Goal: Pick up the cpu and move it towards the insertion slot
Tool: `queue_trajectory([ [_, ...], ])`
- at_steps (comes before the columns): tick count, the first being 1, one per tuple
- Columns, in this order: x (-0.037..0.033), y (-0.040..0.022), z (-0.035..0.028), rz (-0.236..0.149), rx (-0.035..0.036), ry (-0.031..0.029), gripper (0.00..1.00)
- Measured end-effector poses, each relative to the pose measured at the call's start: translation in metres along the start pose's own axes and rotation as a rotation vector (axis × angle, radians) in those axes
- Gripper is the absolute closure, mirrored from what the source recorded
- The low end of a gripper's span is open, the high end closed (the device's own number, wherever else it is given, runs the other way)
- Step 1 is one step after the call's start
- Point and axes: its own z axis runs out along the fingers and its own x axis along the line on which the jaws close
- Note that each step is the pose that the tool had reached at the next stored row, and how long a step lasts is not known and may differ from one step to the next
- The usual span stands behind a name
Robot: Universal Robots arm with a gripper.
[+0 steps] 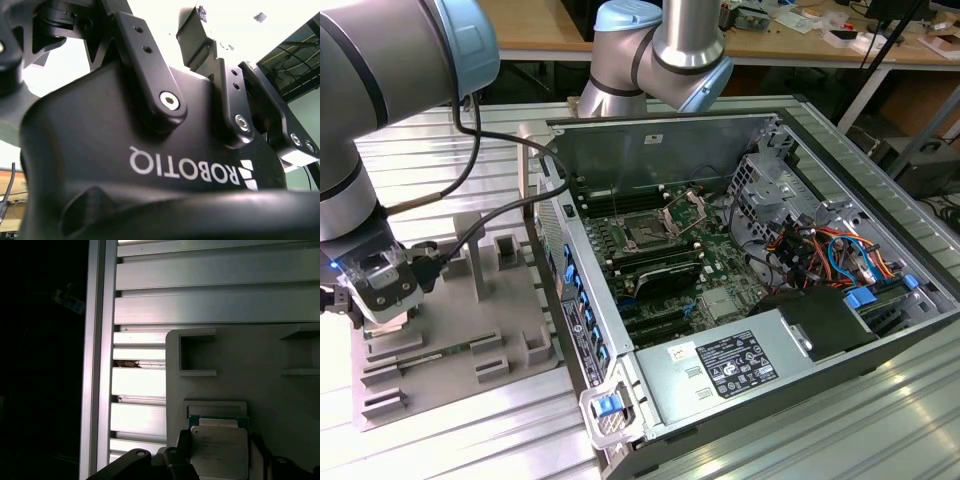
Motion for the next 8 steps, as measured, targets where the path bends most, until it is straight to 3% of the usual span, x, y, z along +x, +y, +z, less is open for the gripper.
queue_trajectory([
  [8,0.0000,0.0001,-0.0020,0.000,-0.0001,0.0000,0.45],
])
